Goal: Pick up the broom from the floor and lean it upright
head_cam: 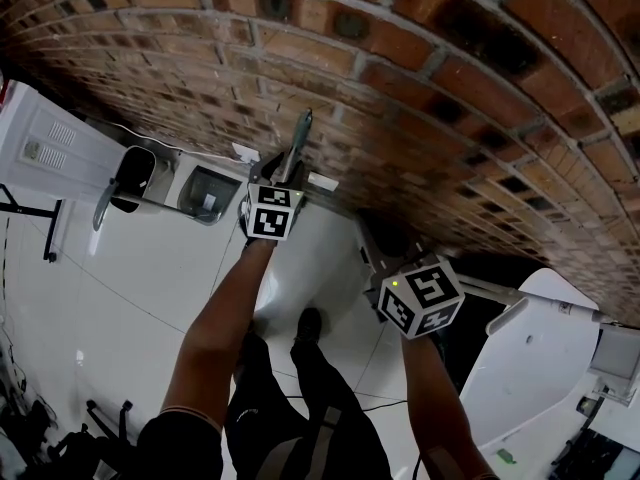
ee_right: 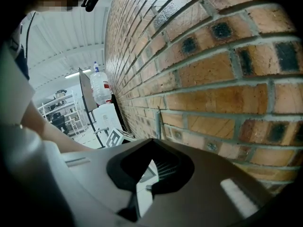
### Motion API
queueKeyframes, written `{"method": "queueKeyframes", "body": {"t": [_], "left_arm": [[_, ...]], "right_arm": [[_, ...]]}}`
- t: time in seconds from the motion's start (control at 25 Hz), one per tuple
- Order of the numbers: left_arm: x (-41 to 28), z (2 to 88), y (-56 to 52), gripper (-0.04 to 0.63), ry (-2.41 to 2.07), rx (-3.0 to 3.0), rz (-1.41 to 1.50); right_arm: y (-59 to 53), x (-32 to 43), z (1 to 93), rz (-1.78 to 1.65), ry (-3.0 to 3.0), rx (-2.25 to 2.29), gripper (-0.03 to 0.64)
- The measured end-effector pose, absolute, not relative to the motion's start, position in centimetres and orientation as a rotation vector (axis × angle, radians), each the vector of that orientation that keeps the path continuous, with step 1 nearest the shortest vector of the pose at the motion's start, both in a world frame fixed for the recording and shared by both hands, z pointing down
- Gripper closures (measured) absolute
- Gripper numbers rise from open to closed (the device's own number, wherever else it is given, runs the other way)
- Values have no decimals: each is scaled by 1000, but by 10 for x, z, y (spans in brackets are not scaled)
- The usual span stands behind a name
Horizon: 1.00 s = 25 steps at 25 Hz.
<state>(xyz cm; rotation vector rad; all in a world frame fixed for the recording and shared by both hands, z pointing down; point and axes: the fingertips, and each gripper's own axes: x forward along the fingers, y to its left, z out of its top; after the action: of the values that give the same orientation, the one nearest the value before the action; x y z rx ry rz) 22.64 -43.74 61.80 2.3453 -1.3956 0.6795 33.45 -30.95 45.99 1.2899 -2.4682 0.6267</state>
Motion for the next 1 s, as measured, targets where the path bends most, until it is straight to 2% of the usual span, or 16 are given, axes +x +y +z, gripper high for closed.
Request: {"method": "queueKeyframes", "body": {"t": [0.16, 0.2, 0.28, 0.4, 0.72, 1.0], "left_arm": [[214, 595, -420, 434, -1401, 2339, 613], [209, 583, -415, 454, -1408, 2345, 595], [198, 551, -403, 535, -1431, 2361, 544], [179, 498, -382, 595, -1461, 2391, 452], [126, 366, -306, 595, -1426, 2503, 234], [101, 291, -223, 594, -1308, 2643, 193]], "right_arm": [[-309, 328, 451, 627, -2500, 1273, 614], [-309, 324, 446, 622, -2515, 1263, 614], [-307, 312, 432, 603, -2546, 1241, 614], [-302, 290, 408, 574, -2592, 1210, 614], [-257, 216, 338, 495, -2685, 1164, 614], [-191, 171, 290, 402, -2713, 1175, 614]]}}
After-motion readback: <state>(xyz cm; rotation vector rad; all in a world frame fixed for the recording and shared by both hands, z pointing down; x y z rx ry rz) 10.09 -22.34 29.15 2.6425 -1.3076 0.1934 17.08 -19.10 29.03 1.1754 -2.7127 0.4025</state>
